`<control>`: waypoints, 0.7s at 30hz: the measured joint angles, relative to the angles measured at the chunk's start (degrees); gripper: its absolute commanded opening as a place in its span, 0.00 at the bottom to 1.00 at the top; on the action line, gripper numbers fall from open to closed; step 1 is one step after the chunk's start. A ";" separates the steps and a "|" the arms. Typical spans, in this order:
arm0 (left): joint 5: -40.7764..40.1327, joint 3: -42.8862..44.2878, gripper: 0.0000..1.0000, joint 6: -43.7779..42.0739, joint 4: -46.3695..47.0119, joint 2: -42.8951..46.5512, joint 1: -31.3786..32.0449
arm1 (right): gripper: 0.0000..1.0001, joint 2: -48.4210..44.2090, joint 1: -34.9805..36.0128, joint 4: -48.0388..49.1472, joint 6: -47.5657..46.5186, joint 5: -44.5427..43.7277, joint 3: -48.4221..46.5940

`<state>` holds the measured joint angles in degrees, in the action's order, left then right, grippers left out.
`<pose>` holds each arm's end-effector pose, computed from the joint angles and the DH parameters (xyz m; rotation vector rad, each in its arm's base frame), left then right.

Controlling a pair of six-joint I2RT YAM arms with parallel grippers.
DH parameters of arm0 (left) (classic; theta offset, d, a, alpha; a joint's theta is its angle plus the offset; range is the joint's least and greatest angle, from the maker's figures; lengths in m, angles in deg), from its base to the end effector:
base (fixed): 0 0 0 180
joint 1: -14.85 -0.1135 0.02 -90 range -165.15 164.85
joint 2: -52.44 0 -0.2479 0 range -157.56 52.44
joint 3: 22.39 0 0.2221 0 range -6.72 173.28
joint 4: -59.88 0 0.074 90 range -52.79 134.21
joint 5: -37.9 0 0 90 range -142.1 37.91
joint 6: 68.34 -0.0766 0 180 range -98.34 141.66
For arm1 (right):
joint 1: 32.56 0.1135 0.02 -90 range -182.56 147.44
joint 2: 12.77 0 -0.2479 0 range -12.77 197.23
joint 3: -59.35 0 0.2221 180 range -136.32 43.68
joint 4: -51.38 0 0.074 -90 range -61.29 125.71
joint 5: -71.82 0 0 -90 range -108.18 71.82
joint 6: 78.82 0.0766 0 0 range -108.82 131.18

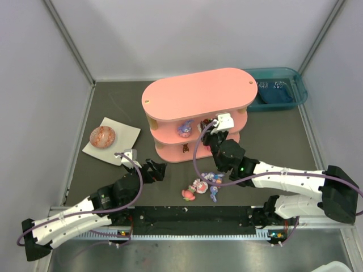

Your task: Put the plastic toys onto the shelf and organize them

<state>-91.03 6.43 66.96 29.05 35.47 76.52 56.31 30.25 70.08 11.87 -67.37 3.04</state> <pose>0.1024 -0.0886 0.1880 -0.1954 1.8682 -0.6615 0.1756 0.2150 0.3088 -0.1090 1.5048 0.2616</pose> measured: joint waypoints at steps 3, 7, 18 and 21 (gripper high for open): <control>0.02 0.00 0.99 0.02 -0.02 0.00 0.00 | 0.36 0.00 0.00 0.07 0.24 0.20 0.00; -0.02 -0.02 0.99 0.02 -0.22 0.33 0.00 | 0.44 0.00 0.00 -0.02 0.44 0.17 0.04; -0.59 -0.17 0.99 0.07 -0.76 0.66 0.00 | 0.52 -1.22 0.00 0.87 0.37 0.20 0.24; -0.59 -0.17 0.99 0.07 -0.79 0.70 0.00 | 0.60 -2.34 0.00 1.38 0.26 0.20 0.87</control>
<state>-91.62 6.25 67.02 28.26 36.17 76.52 53.97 30.25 71.46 12.13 -67.17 3.91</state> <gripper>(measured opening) 0.990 0.542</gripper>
